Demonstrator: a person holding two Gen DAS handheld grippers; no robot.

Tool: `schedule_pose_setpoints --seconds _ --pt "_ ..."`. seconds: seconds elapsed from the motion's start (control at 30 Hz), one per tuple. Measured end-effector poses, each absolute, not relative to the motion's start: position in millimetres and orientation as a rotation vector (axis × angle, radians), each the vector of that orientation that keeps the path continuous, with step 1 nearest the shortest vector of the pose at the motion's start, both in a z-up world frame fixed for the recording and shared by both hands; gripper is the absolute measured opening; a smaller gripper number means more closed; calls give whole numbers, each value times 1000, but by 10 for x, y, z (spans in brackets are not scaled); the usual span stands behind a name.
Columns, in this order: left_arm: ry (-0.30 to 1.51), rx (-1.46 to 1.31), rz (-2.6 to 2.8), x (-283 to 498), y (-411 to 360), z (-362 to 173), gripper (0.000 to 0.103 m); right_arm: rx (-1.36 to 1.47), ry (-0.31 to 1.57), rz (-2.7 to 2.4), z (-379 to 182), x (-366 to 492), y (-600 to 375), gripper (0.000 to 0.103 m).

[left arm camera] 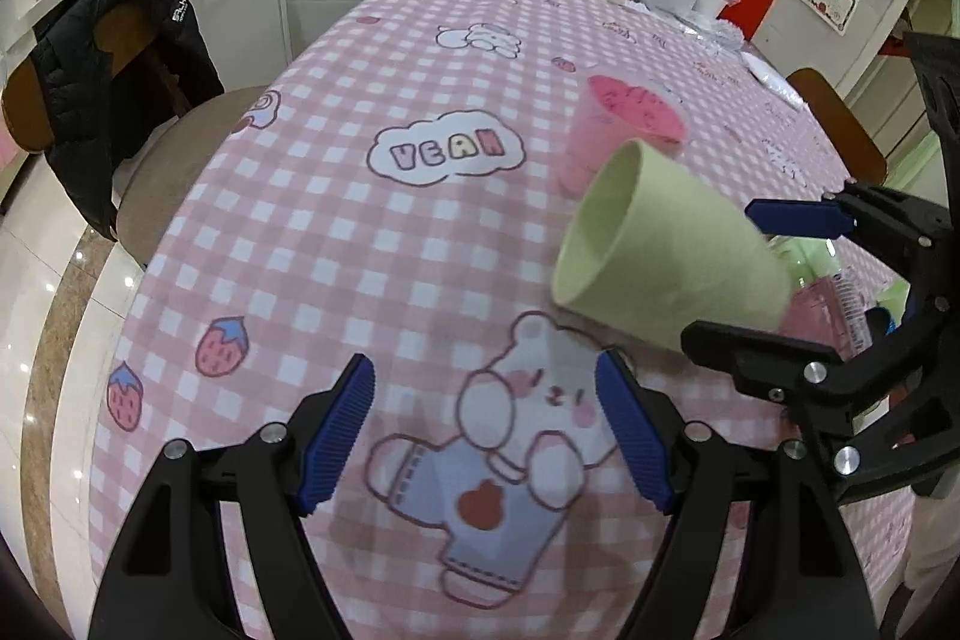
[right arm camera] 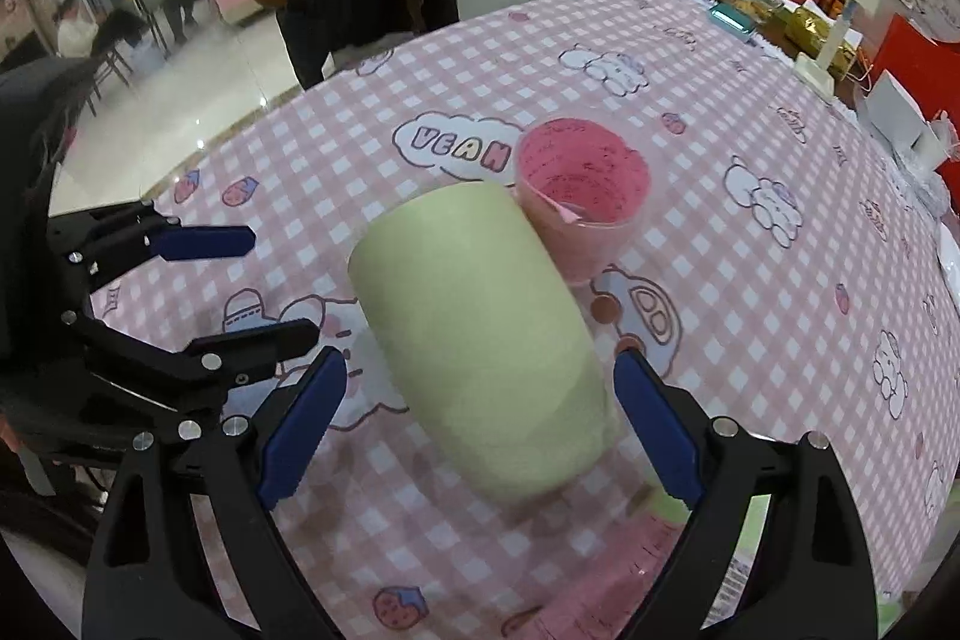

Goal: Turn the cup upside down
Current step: 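Close the left tool on the pale green cup's body and lift it, then rotate the held pale green cup with the left tool, rim turning upward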

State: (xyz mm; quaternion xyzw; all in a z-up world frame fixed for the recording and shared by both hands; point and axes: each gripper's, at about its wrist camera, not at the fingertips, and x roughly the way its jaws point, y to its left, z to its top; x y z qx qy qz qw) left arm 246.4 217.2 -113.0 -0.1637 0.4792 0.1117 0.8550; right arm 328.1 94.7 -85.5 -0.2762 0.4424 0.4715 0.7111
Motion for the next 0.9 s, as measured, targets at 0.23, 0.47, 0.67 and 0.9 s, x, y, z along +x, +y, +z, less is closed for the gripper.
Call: schedule_pose_setpoints --seconds 0.23,0.47,0.67,0.9 --pt "1022 -311 151 2477 2248 -1222 75 -681 965 991 -966 3274 1085 86" --pt "1029 -325 145 2468 2318 -1270 75 -712 935 979 -1032 3211 1163 82" --pt "1011 -310 118 2386 2293 -1209 75 -467 1081 890 -1015 3246 970 81" --pt "969 -249 66 2134 2132 -980 75 -34 1187 746 -874 2962 417 81"
